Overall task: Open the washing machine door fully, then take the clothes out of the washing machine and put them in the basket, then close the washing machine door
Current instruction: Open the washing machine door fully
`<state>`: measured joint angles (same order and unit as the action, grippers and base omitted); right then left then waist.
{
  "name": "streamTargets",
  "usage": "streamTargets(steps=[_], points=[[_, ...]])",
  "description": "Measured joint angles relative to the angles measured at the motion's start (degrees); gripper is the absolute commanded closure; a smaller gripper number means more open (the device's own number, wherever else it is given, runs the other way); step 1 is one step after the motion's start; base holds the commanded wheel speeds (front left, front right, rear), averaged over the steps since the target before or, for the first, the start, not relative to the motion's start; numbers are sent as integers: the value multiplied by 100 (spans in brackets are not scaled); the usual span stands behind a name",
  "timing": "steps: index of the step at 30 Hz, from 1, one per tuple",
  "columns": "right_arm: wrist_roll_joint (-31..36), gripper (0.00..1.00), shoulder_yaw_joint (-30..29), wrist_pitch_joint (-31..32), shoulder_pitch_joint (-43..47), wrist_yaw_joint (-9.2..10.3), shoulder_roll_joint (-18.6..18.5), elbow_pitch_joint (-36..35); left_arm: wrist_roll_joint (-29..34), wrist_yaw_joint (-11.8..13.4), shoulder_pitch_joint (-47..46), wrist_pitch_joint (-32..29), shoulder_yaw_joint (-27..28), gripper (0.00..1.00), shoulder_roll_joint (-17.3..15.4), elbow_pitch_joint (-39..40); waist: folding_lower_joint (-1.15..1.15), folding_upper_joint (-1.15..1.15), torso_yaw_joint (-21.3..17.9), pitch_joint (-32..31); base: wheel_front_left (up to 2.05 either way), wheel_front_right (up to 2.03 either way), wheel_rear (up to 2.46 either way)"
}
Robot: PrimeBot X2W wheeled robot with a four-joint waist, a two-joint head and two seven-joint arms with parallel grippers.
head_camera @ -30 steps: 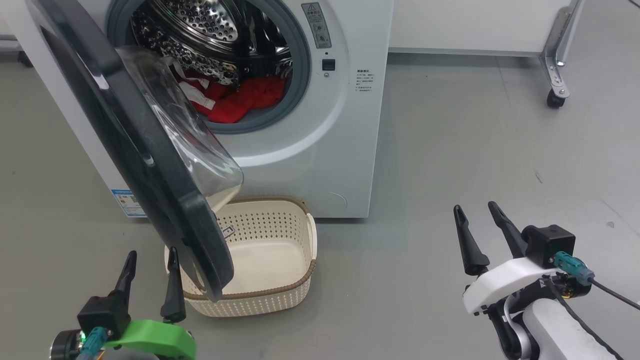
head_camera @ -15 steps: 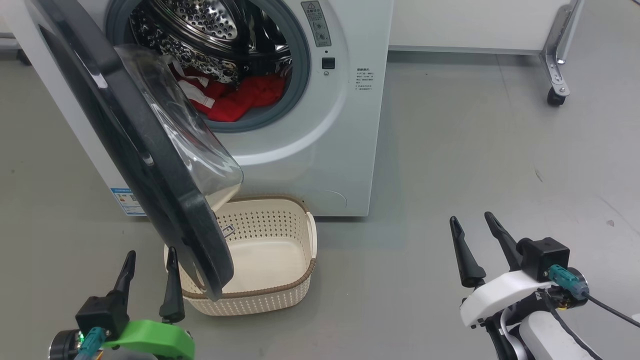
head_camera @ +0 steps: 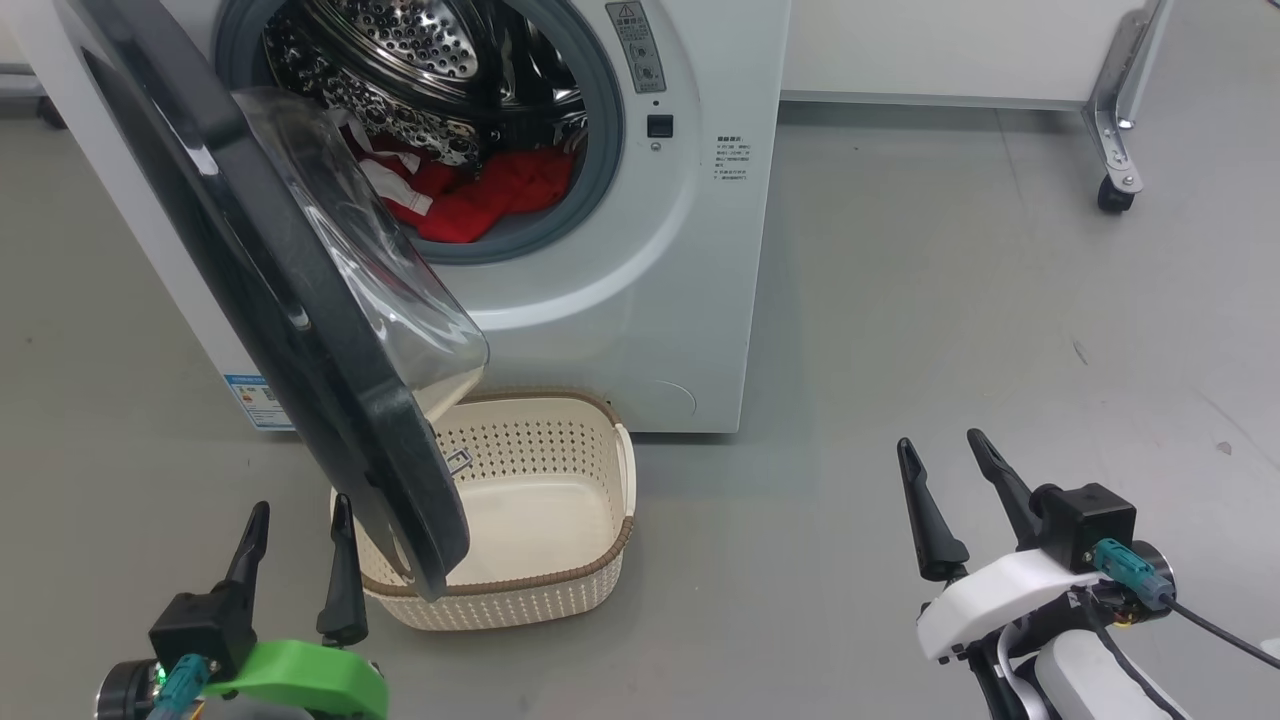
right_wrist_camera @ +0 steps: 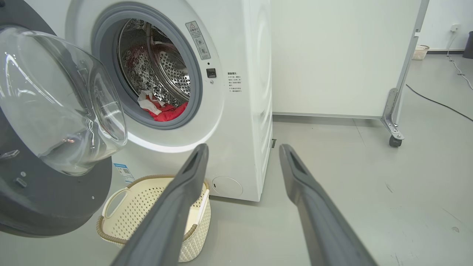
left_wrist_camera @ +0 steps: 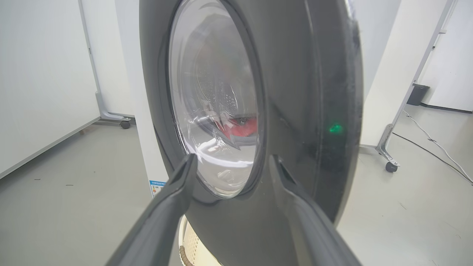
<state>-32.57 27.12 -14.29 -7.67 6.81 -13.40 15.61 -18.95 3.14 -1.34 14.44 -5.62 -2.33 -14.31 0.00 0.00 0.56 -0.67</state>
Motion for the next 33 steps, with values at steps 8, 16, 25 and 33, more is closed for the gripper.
streamTargets(steps=[8, 16, 25, 33], points=[[70, 0, -60, 0, 15, 0, 43, -14, -9, -42, 0, 0, -2, 0, 1, -24, 0, 0, 10, 0, 0, 0, 0], [104, 0, -123, 0, 86, 0, 93, -38, -12, -43, 0, 0, -10, 0, 1, -40, 0, 0, 16, 0, 0, 0, 0], [146, 0, -183, 0, 129, -1, 149, -38, -11, -90, 0, 0, -27, 100, 2, -58, 0, 0, 25, 29, 0, 0, 0], [193, 0, -218, 0, 134, -9, 219, -38, -12, -93, -20, 0, 148, 100, 7, 153, 0, 0, 34, 52, 0, 0, 0]])
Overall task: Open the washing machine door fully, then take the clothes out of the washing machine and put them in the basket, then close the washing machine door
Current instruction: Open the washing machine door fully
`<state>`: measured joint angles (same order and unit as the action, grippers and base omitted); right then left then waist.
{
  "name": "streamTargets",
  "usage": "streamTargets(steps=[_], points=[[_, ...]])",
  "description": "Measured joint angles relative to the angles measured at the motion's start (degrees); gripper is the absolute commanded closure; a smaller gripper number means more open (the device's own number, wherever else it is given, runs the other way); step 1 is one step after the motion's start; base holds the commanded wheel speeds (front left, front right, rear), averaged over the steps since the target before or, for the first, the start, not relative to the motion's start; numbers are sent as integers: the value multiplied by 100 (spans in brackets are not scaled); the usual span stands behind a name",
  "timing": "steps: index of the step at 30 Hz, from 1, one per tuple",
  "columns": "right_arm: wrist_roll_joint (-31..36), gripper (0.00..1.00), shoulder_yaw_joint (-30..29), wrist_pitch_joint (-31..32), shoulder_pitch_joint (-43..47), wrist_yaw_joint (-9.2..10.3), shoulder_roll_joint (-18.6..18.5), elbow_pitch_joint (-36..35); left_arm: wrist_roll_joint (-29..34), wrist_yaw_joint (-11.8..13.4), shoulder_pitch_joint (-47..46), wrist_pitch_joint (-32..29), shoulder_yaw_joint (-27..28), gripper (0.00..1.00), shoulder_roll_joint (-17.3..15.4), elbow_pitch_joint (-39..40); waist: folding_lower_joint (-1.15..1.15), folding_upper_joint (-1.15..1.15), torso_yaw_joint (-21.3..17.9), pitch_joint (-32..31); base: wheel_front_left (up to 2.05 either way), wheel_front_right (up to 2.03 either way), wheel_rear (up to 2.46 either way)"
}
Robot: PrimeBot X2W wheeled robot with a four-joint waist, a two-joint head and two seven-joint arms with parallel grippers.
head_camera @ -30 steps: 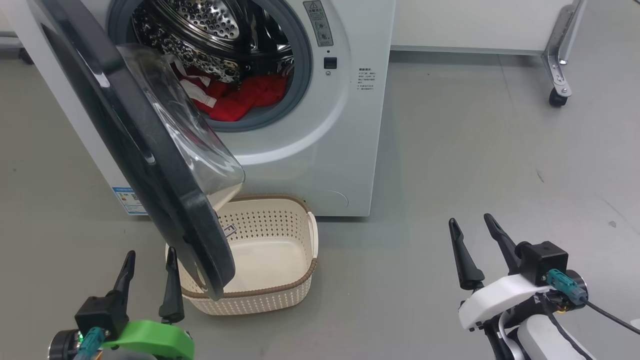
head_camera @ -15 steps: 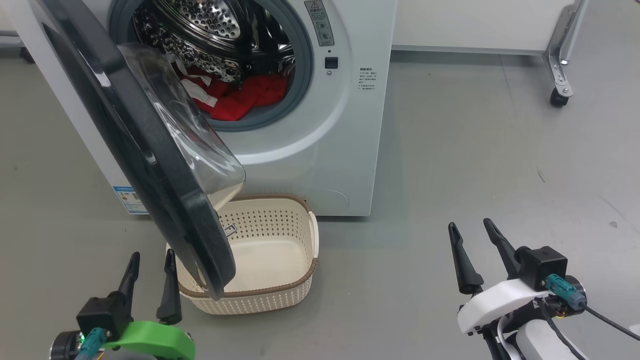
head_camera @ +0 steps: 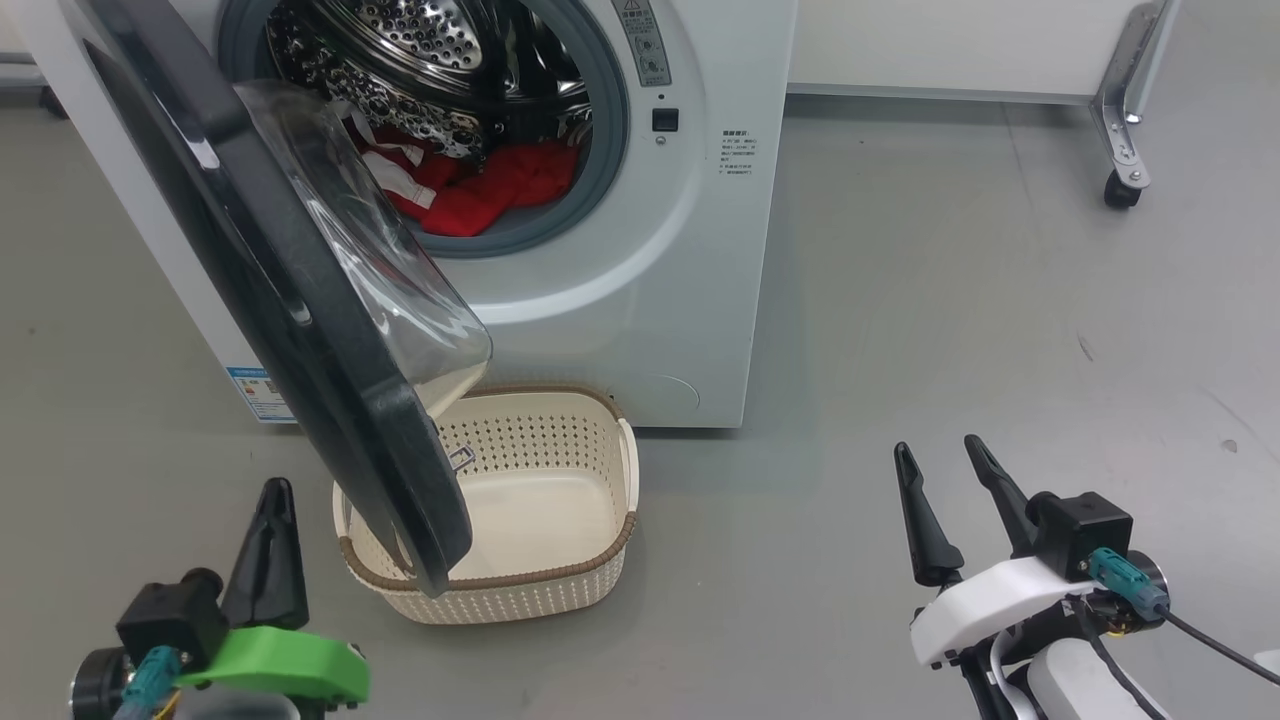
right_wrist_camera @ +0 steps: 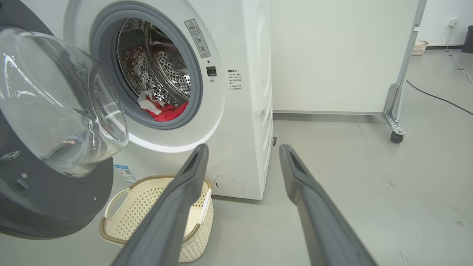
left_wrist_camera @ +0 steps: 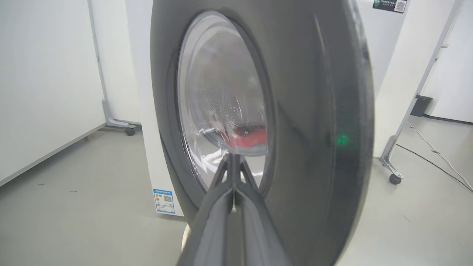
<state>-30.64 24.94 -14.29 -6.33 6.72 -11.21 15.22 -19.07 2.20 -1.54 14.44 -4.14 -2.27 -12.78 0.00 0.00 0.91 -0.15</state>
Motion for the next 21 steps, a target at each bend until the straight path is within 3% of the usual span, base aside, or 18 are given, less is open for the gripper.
streamTargets(steps=[13, 21], points=[[54, 0, -89, 0, 30, -10, 83, 1, 122, -58, -976, 27, 411, 100, -116, 1222, 0, 0, 9, 0, 0, 0, 0], [65, 0, -90, 0, 48, -76, 182, 18, 566, -209, -1555, 32, 77, 100, -405, 1604, 0, 0, -32, -32, 0, 0, 0]])
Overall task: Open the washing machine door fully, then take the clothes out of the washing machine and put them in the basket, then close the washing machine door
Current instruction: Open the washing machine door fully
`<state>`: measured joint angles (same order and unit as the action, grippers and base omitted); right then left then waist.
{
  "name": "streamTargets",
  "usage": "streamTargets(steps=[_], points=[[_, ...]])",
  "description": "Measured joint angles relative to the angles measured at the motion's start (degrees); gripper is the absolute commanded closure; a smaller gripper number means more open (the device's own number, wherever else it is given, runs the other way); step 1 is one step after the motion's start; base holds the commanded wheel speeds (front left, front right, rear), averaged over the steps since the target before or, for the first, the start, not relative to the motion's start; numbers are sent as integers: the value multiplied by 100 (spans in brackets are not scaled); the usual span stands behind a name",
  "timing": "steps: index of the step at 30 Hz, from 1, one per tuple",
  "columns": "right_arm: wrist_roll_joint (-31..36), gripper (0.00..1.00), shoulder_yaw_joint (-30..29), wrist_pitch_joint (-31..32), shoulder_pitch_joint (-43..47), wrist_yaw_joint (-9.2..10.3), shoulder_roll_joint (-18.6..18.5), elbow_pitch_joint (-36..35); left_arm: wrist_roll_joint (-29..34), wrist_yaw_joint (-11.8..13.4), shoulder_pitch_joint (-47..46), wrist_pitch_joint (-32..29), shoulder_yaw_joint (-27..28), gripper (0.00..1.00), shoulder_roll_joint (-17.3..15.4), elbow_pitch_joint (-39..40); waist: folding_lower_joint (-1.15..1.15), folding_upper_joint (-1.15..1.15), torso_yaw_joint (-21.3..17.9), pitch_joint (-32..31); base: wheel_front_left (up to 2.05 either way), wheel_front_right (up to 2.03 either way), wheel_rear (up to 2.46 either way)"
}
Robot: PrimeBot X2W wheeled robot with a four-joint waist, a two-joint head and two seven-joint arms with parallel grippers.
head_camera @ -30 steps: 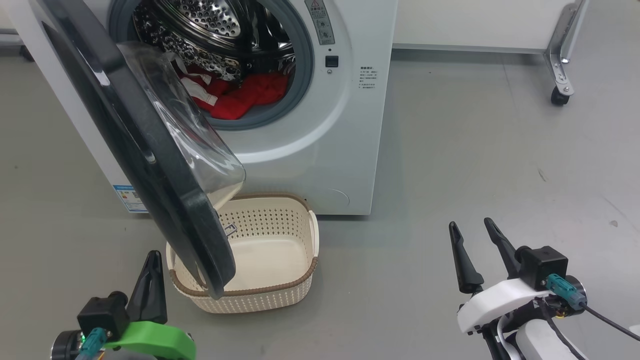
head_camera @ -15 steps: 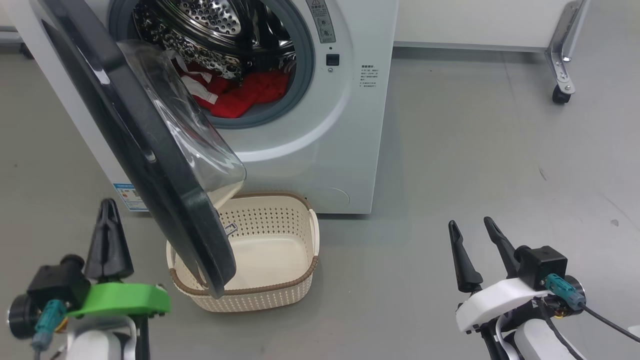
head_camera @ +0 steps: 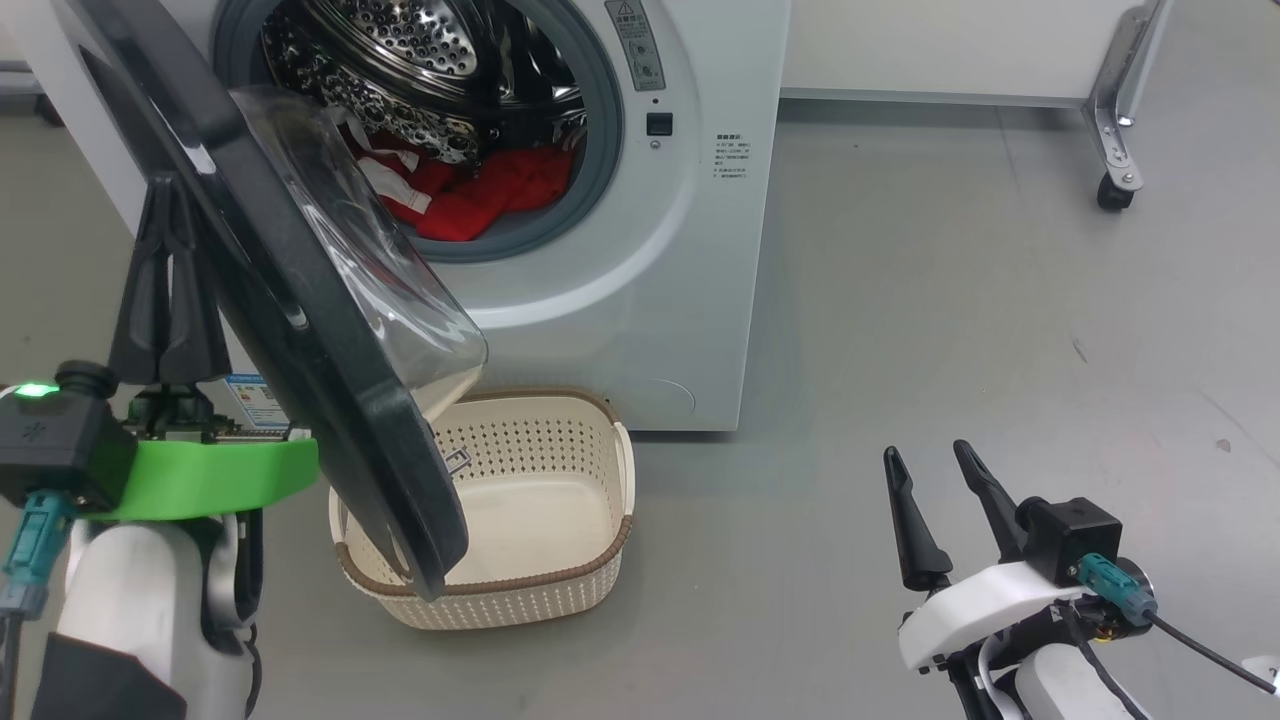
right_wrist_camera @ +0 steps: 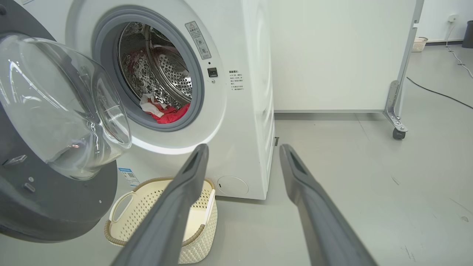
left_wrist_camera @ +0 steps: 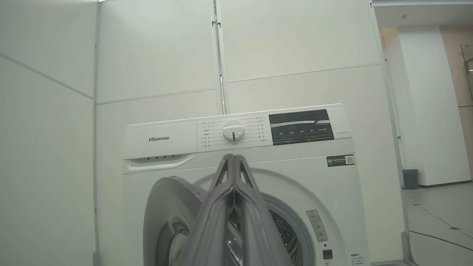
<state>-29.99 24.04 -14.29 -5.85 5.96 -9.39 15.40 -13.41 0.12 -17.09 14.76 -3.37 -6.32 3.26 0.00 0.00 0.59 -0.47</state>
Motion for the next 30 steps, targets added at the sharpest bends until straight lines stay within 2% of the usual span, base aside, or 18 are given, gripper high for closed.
streamTargets(steps=[7, 13, 20, 30], points=[[81, 0, -11, 0, 3, -62, 32, 53, 145, -207, -203, -275, -463, 100, -12, 66, 0, 0, -94, -22, 0, 0, 0], [85, 0, -58, 0, 19, -85, 69, 78, 158, -383, -169, -590, -1010, 100, 154, -152, 0, 0, -185, -14, 0, 0, 0], [89, 0, -108, 0, 19, -86, 88, 98, -42, -402, 79, -773, -1282, 100, 294, -452, 0, 0, -245, 30, 0, 0, 0], [98, 0, -191, 0, 19, -129, 153, 104, -200, -402, 439, -1107, -1437, 100, 307, -1007, 0, 0, -298, 114, 0, 0, 0]])
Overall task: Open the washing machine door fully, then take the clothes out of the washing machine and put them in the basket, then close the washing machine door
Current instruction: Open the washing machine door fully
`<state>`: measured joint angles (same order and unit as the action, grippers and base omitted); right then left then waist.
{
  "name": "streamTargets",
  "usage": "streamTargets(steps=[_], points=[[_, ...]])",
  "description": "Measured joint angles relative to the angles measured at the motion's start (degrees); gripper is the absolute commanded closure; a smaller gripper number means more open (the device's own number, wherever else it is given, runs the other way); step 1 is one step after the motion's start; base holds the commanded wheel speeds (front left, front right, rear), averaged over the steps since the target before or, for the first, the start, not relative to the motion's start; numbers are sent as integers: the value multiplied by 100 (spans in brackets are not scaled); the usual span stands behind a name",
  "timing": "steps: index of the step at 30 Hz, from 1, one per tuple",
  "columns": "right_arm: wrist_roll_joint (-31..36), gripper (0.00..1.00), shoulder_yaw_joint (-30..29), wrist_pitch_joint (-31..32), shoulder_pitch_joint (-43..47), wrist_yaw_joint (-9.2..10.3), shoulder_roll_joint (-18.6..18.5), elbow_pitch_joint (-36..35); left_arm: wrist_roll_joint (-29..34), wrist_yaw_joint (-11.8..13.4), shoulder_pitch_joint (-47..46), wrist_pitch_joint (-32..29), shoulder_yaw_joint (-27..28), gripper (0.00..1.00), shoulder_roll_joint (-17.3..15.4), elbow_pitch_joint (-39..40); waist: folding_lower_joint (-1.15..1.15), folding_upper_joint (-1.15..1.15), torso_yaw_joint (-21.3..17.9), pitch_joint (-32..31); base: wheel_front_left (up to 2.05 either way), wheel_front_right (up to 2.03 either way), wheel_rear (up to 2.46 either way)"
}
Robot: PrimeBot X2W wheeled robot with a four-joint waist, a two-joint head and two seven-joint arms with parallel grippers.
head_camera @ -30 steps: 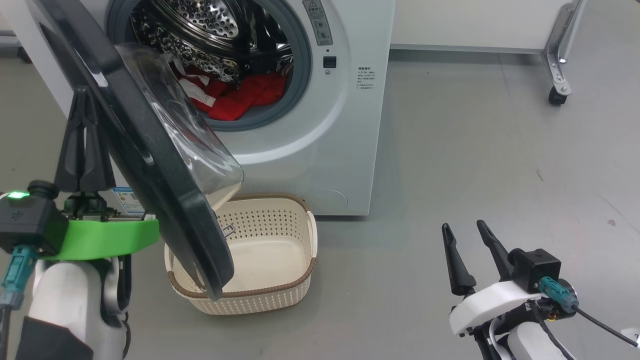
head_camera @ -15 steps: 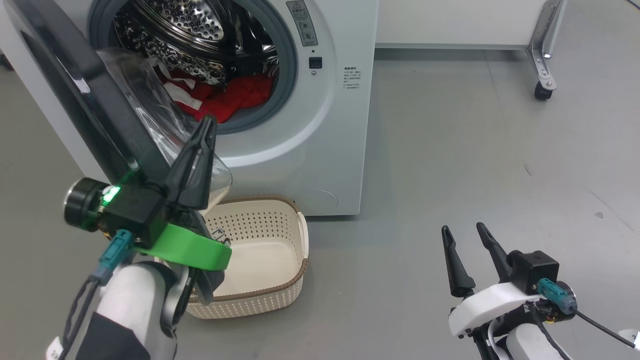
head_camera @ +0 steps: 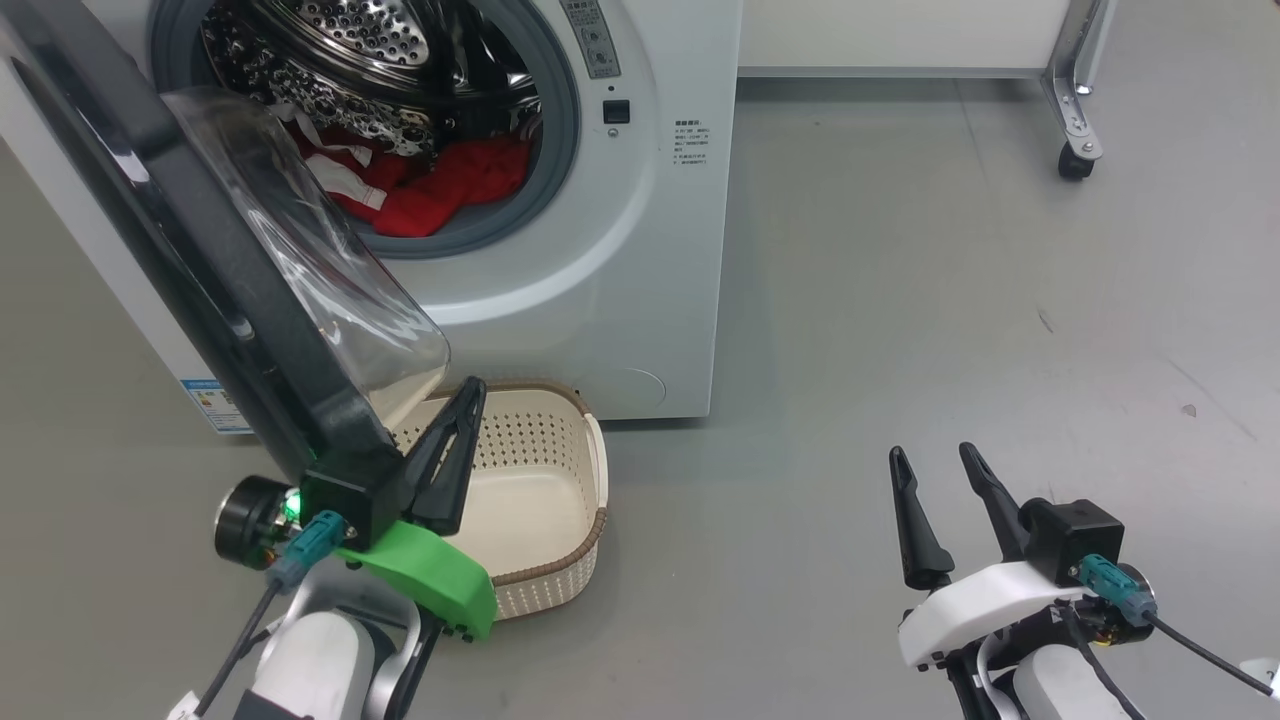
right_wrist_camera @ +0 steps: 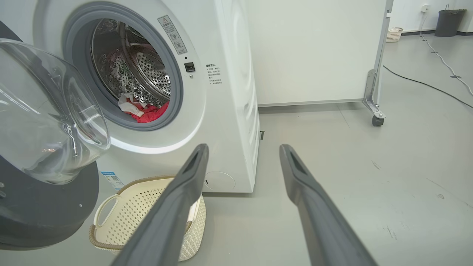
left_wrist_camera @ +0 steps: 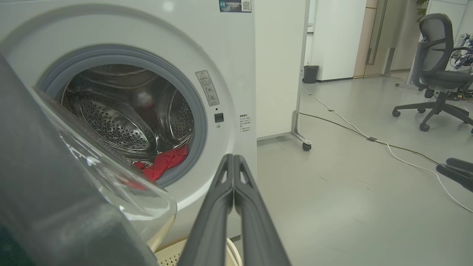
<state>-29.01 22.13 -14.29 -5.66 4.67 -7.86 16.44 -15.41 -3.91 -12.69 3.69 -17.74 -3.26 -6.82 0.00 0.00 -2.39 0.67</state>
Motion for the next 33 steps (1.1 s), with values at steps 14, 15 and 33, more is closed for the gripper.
streamTargets(steps=[14, 15, 33], points=[[67, 0, -85, 0, -1, -48, 64, 34, -14, 196, 179, -310, 132, 100, 2, -665, 0, 0, -61, 109, 0, 0, 0], [70, 0, -92, 0, -1, -51, 65, 40, -19, 226, 179, -309, 158, 100, 2, -697, 0, 0, -67, 116, 0, 0, 0], [102, 0, -296, 0, 1, -59, 98, 97, -71, 261, 118, -162, 163, 100, 51, -987, 0, 0, 72, 75, 0, 0, 0]])
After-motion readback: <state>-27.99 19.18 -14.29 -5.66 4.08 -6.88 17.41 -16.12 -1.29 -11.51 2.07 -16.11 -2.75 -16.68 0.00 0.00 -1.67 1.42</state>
